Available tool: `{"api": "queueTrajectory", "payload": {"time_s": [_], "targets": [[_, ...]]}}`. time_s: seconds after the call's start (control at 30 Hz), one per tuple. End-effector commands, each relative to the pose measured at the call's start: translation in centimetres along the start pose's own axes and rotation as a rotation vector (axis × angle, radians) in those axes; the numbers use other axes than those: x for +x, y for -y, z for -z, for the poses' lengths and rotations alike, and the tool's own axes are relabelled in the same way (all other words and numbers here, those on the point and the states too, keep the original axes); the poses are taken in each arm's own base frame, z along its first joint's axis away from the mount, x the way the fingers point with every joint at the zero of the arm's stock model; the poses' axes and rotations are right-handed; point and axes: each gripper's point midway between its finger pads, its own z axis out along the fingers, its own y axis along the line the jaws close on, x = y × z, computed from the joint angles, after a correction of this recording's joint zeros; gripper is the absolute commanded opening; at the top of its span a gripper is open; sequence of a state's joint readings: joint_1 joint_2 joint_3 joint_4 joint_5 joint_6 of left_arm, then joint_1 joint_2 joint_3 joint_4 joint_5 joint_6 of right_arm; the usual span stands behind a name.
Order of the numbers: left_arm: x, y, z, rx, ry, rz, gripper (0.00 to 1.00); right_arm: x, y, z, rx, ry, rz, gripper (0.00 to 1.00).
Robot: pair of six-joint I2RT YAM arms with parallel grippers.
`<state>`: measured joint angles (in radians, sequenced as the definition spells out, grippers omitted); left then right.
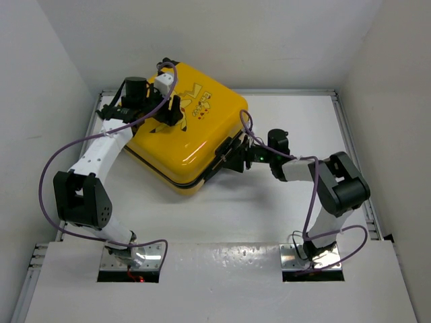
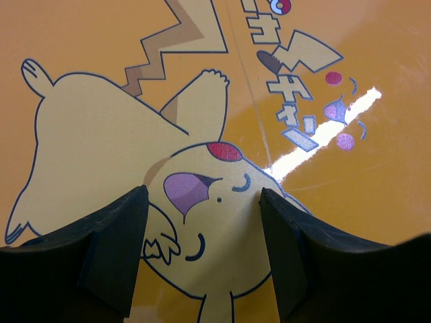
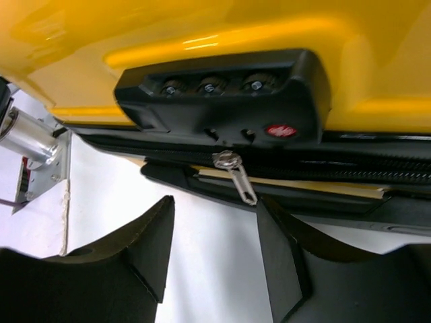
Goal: Pack the luggage
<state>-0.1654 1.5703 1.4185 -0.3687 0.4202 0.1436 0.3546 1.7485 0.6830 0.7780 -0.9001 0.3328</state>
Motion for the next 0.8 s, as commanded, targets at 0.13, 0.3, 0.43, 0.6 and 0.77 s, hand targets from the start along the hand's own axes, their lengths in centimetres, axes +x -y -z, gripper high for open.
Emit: {"api": "queueTrajectory", "payload": {"time_s": [0.13,0.3,0.43,0.6,0.77], "targets": [[4.6,2.4,-0.3,0.055,-0.174,0.099,0.70,-2.7,1.4,-1.2,-0.013,0.067,0.107,0.52],[4.7,2.2,-0.3,0.046,-0.176,0.099,0.70,-3.2,1.1,-2.2,-0.039,0.080,0.114,0.51],[4.6,2.7,-0.4,0.053,-0.177,0.103,0.70,-3.5,0.3,-3.3,-0.070,0.104,0.137,0.48],[4.6,2.9,-0.5,0.052,-0.180,0.097,0.70,-2.8,-0.1,-4.5,-0.088,0.097,0.127,0.42],[4.8,3.2,-0.5,0.052,-0.191,0.095,0.70,-1.9,0.5,-5.0,-0.052,0.091,0.104,0.25]]}}
